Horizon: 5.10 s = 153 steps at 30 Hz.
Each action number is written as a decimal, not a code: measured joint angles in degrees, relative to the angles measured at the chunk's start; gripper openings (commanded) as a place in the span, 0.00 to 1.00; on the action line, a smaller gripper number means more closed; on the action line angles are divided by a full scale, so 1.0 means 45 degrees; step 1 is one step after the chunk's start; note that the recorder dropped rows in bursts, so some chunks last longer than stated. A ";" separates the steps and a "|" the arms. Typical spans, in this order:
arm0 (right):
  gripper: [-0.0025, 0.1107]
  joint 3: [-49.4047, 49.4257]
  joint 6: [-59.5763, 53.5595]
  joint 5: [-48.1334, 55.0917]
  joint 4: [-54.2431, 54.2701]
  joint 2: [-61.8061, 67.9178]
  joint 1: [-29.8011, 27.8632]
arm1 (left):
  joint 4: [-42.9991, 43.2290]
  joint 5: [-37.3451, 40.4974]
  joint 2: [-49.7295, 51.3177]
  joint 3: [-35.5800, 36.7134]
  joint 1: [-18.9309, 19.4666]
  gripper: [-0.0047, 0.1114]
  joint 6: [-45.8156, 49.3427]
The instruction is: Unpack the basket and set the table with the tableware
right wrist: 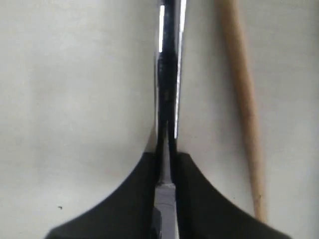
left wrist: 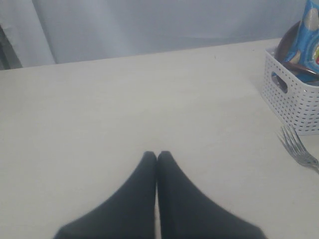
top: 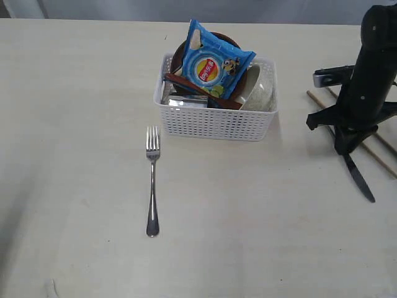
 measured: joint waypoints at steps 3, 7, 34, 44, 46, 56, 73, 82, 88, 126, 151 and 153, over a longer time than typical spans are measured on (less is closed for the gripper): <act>0.02 0.0000 -0.0054 0.0000 0.0000 0.0000 0.0000 | 0.0000 0.0000 0.0000 0.0000 0.0000 0.04 0.0000; 0.02 0.0000 -0.0054 0.0000 0.0000 0.0000 0.0000 | 0.0000 0.0000 0.0000 0.0000 0.0000 0.04 0.0000; 0.02 0.0076 -0.4377 0.2782 -0.2194 -0.2258 0.2619 | 0.0000 0.0000 0.0000 0.0000 0.0000 0.04 0.0000; 0.02 0.0693 -0.8481 0.2892 -0.0492 -0.2734 0.2847 | 0.0000 0.0000 0.0000 0.0000 0.0000 0.04 0.0000; 0.02 0.1163 -0.9065 0.2892 -0.0856 -0.2734 0.3072 | 0.0000 0.0000 0.0000 0.0000 0.0000 0.04 0.0000; 0.02 0.2437 -1.1438 0.1738 -0.2820 -0.2734 0.4843 | 0.0000 0.0000 0.0000 0.0000 0.0000 0.04 0.0000; 0.02 0.2459 -1.6585 -0.0482 -0.2880 -0.2447 0.6790 | 0.0000 0.0000 0.0000 0.0000 0.0000 0.04 0.0000; 0.02 0.2335 -1.6330 -0.0558 -0.3135 -0.2130 0.6997 | 0.0000 0.0000 0.0000 0.0000 0.0000 0.04 0.0000; 0.02 0.2618 -1.6276 -0.0888 -0.3132 -0.1544 0.6997 | 0.0000 0.0000 0.0000 0.0000 0.0000 0.04 0.0000; 0.43 0.3056 -0.7865 -0.0247 -0.2182 -0.5188 0.6997 | 0.0000 0.0000 0.0000 0.0000 0.0000 0.04 0.0000; 0.02 0.6336 0.4672 -0.4391 -0.0674 -0.8943 0.6997 | 0.0000 0.0000 0.0000 0.0000 0.0000 0.04 0.0000; 0.02 0.6549 0.4713 -0.4261 -0.0646 -0.9394 0.6997 | 0.0000 0.0000 0.0000 0.0000 0.0000 0.04 0.0000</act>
